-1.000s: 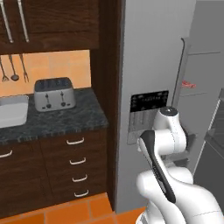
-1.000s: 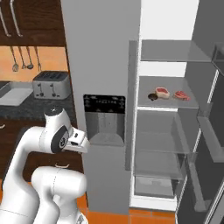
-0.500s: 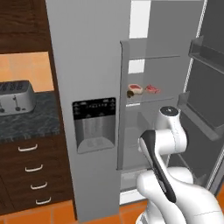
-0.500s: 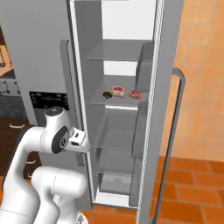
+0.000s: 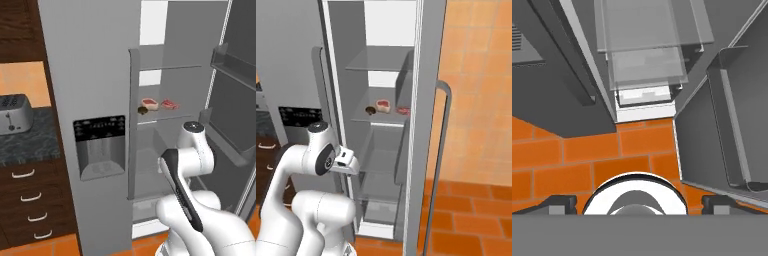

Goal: Place one mushroom and one steak in each tupperware on the nearby counter, to pack two identical lunches.

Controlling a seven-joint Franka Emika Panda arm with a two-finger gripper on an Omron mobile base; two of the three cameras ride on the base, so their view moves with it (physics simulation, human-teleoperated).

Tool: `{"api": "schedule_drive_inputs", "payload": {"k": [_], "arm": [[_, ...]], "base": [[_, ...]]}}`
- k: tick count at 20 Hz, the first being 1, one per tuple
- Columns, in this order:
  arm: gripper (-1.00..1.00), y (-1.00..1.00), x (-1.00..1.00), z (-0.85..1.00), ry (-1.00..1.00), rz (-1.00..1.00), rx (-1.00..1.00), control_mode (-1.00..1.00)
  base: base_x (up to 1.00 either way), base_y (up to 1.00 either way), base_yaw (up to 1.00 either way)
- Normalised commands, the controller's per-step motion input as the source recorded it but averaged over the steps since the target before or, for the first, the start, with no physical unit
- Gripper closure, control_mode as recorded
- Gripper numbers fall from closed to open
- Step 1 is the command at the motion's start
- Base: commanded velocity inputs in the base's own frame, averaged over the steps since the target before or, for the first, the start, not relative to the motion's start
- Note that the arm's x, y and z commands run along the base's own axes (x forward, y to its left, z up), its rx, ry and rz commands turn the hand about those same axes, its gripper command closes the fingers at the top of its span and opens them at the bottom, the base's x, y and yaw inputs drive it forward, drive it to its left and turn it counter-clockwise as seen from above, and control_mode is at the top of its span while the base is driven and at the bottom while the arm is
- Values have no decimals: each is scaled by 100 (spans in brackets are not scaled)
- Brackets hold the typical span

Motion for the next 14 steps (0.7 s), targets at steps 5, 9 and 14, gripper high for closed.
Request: {"api": "schedule_drive_inputs", "payload": {"k": [5,9,14], "arm": [[-100,0,0,0,0,0,0,100],[-100,0,0,0,0,0,0,100],[-100,0,0,0,0,0,0,100]], "base": [[71,-28,2],[62,-44,7],[35,-9,2]]}}
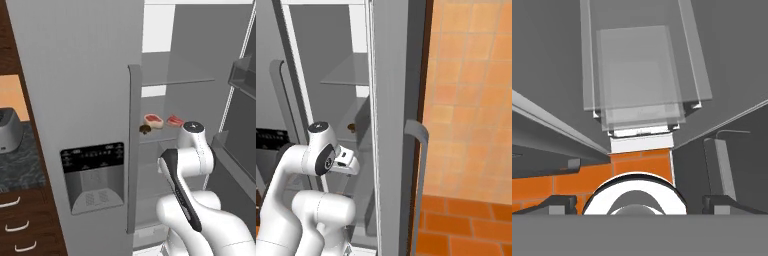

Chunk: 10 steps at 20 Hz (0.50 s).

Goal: Place one mushroom and one steak in each tupperware on the nearby counter, to pack two identical lunches.

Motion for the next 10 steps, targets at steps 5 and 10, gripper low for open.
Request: {"api": "schedule_drive_inputs", "payload": {"k": [5,10], "arm": [[-100,0,0,0,0,0,0,100],[-100,0,0,0,0,0,0,100]], "base": [[26,-11,0],[0,-13,0]]}}
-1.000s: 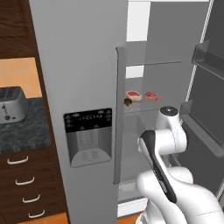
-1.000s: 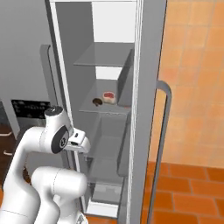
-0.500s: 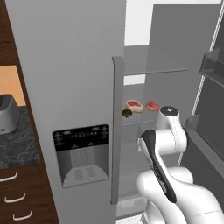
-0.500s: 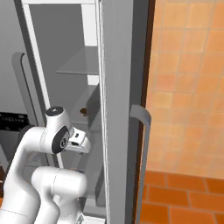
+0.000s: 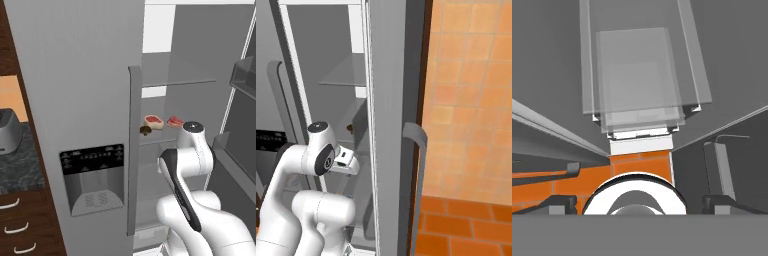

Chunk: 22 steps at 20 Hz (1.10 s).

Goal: Place one mushroom and one steak in each tupperware on the nearby counter, to pack two identical lunches.

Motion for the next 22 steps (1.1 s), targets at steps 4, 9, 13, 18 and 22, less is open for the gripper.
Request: {"api": "schedule_drive_inputs", "payload": {"k": [4,9,13,18,22], "arm": [[-100,0,0,0,0,0,0,100],[-100,0,0,0,0,0,0,100],[-100,0,4,0,-4,-3,0,-100],[-100,0,36,42,-11,0,-11,-100],[-100,-33,81,41,-10,0,-18,-100]], "base": [[1,-34,0],[0,-14,-6],[0,0,-2],[0,0,0],[0,0,0]]}}
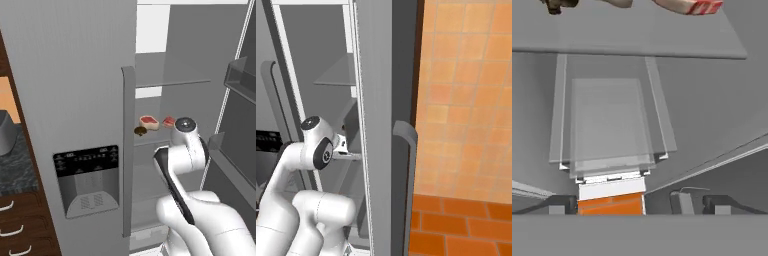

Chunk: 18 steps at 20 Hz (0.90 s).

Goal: Place one mushroom and one steak in each tupperware on the nearby counter, to pack two identical lunches.

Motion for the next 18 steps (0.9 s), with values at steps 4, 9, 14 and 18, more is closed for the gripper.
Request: {"api": "schedule_drive_inputs", "payload": {"k": [4,9,14,18], "arm": [[-100,-33,100,51,2,3,-17,-100],[-100,-24,90,50,11,9,-6,-100],[-100,-47,95,4,11,11,3,-100],[-100,-22,72,-24,0,6,0,-100]], "base": [[0,0,0],[0,0,0],[0,0,0],[0,0,0]]}}
